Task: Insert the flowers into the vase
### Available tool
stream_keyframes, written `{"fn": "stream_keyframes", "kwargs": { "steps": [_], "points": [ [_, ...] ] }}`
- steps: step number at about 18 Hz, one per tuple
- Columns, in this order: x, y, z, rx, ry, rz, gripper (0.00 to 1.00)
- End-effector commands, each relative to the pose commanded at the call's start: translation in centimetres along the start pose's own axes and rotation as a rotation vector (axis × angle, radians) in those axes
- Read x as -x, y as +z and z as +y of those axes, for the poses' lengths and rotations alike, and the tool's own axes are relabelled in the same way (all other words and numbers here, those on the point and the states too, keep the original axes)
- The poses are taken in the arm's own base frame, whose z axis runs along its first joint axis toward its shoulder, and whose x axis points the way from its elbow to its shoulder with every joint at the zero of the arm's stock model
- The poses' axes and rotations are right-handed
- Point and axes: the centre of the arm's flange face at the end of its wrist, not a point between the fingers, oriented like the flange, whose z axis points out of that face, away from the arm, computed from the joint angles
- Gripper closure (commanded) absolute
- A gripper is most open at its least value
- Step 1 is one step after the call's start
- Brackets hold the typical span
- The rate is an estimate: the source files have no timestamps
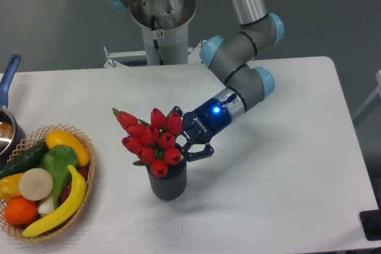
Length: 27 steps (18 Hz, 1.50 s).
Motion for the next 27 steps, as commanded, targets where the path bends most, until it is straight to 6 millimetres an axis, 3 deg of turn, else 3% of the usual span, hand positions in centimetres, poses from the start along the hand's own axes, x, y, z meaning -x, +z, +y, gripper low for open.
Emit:
{"fn": "stream_keyframes", "kwargs": {
  "steps": [2, 5, 8, 9, 15, 19, 27],
  "points": [
    [0.0, -0.2, 0.2, 0.039, 0.003, -0.004, 0.27],
    [-0.1, -0.7, -0.1, 0.067, 0.011, -0.015, 0.24],
    [-0.4, -1.4, -1.1, 0.09, 0.034, -0.028, 0.03],
    [-0.3, -1.8, -1.2, 0.103, 0.038, -0.036, 0.0],
    [-1.5, -5.7, -5.5, 0.206, 0.117, -0.123, 0.0],
    [-2.0, -7.8, -7.0, 0.243, 0.148, -0.171, 0.0],
    [-2.1, -9.5, -9.3, 0.253, 0.182, -0.212, 0.0]
  ]
}}
